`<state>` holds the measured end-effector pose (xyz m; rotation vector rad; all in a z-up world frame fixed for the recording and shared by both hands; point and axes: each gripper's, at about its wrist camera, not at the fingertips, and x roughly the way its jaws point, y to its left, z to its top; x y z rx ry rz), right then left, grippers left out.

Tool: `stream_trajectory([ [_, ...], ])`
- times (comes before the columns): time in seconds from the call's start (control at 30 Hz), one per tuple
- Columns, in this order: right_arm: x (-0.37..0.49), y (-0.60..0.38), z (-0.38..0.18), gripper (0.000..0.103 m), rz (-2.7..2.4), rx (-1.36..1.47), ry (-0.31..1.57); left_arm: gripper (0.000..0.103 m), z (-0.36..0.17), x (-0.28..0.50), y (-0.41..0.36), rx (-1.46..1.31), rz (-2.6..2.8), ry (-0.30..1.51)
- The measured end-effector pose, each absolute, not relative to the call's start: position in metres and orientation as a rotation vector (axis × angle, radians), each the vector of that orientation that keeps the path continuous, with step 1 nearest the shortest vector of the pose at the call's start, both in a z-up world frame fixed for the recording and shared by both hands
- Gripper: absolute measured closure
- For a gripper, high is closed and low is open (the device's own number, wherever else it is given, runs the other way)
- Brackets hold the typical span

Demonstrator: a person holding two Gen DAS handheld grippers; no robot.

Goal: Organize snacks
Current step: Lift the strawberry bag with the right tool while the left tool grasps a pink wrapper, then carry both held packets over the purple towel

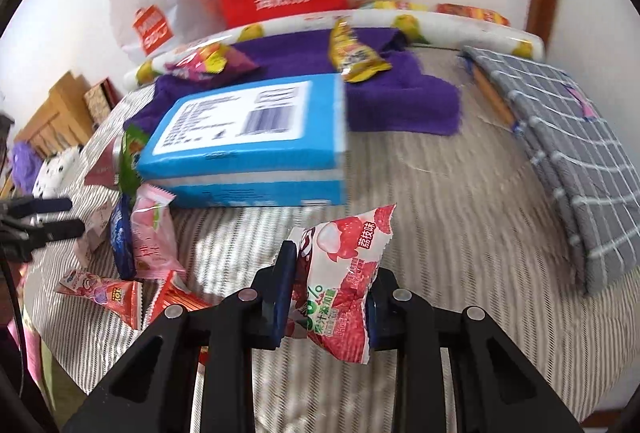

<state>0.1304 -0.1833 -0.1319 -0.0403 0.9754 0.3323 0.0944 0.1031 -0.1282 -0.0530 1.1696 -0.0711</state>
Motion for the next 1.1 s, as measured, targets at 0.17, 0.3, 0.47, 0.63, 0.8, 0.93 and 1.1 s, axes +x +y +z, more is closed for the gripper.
stream_trajectory([
  [0.17,0.125,-0.209,-0.125,0.074,0.301,0.019,0.969,0.044,-0.144,0.097,0.095,-0.009,-0.056,1.209],
  [0.3,0.119,-0.216,-0.120,0.074,0.277,-0.012,0.946,0.064,-0.143,0.093,0.093,0.024,-0.051,1.198],
  [0.47,0.117,-0.219,-0.116,0.074,0.272,-0.017,0.937,0.066,-0.129,0.089,0.106,-0.022,-0.043,1.172],
  [0.63,0.113,-0.220,-0.106,0.074,0.275,-0.011,0.914,0.066,-0.110,0.080,0.112,-0.081,-0.084,1.151],
  [0.8,0.114,-0.217,-0.091,0.074,0.277,-0.002,0.885,0.066,-0.088,0.078,0.103,-0.092,-0.128,1.113],
  [0.93,0.116,-0.214,-0.079,0.074,0.282,-0.002,0.866,0.066,-0.075,0.080,0.095,-0.097,-0.147,1.085],
  [1.1,0.124,-0.210,-0.066,0.074,0.279,0.009,0.861,0.066,-0.057,0.087,0.080,-0.100,-0.213,1.054],
])
